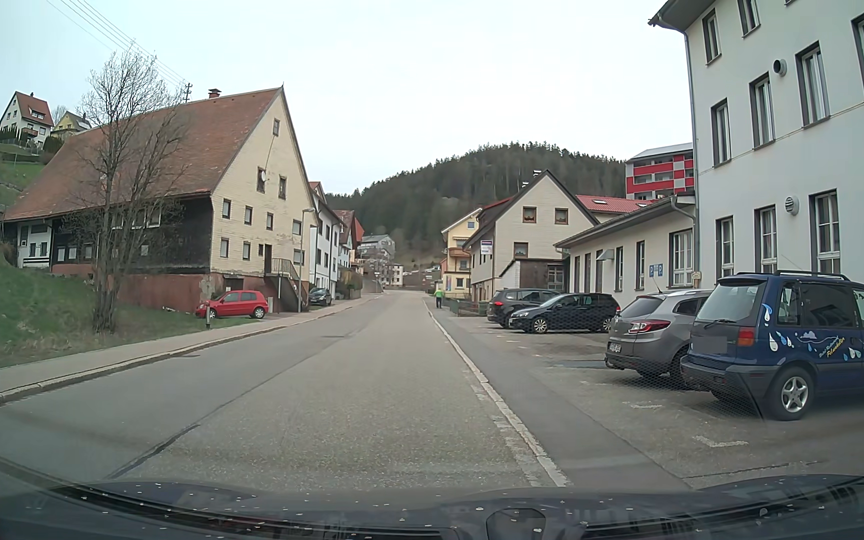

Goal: Follow the waypoints while adhering to traffic rules and regulations

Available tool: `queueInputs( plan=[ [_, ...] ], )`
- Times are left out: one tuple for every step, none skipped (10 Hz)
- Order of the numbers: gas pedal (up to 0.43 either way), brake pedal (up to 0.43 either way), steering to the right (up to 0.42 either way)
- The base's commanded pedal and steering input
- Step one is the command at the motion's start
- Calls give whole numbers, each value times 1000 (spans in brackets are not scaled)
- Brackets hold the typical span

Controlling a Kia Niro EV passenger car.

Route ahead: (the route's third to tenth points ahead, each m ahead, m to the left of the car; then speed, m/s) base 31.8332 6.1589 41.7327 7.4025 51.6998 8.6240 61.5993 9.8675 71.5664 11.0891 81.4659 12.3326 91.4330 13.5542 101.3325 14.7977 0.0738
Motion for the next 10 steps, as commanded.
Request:
queueInputs(
  plan=[
    [0,366,-57],
    [0,366,-114],
    [0,323,-191],
    [0,171,-264],
    [0,30,-323],
    [0,0,-375],
    [0,0,-408],
    [98,0,-428],
    [311,0,-445],
    [350,0,-471]
  ],
)
